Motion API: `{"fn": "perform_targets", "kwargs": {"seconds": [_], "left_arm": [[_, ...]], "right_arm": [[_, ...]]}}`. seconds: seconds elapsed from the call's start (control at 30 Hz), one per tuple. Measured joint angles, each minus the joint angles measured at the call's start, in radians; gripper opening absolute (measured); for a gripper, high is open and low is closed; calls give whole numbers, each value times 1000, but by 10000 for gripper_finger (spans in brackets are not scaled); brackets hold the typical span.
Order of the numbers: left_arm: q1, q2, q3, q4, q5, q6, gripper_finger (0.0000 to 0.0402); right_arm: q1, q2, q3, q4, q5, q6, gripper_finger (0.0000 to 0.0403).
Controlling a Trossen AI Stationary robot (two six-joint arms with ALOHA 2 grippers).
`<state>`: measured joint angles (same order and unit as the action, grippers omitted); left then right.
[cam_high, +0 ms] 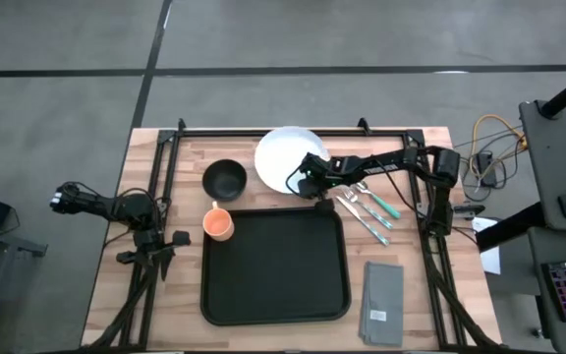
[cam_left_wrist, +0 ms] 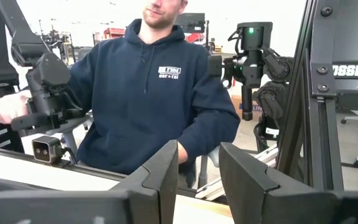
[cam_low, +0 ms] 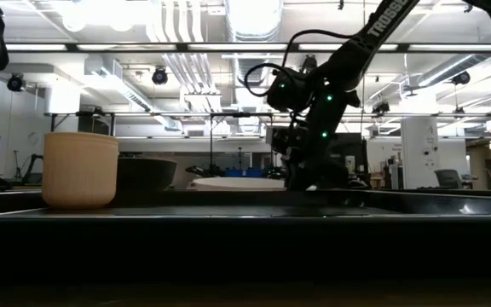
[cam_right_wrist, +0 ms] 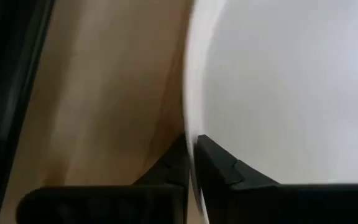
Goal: Set up tray
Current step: Put the white plate to the bottom of the orange mug into the black table tray
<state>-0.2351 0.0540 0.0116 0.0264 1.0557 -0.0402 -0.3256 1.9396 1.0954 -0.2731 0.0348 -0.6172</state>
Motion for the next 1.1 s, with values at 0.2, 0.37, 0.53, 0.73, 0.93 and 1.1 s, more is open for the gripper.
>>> {"fn": "perform_targets", "kwargs": {"seconds": [0.2,0.37,0.53,0.73,0.93,1.1], "left_arm": [[0,0,0,0,0,0,98],[0,0,0,0,0,0,98],[0,0,0,0,0,0,98],[0,0,0,0,0,0,98],[0,0,0,0,0,0,98],[0,2,0,0,0,0,98]], "right_arm": [[2,-46,9,-35,23,59,9],[16,-119,-8,-62,101,96,7],[40,-197,-45,-65,103,124,7],[106,-278,-94,-71,104,145,8],[198,-336,-124,-124,184,173,8],[269,-363,-147,-136,201,143,8]]}}
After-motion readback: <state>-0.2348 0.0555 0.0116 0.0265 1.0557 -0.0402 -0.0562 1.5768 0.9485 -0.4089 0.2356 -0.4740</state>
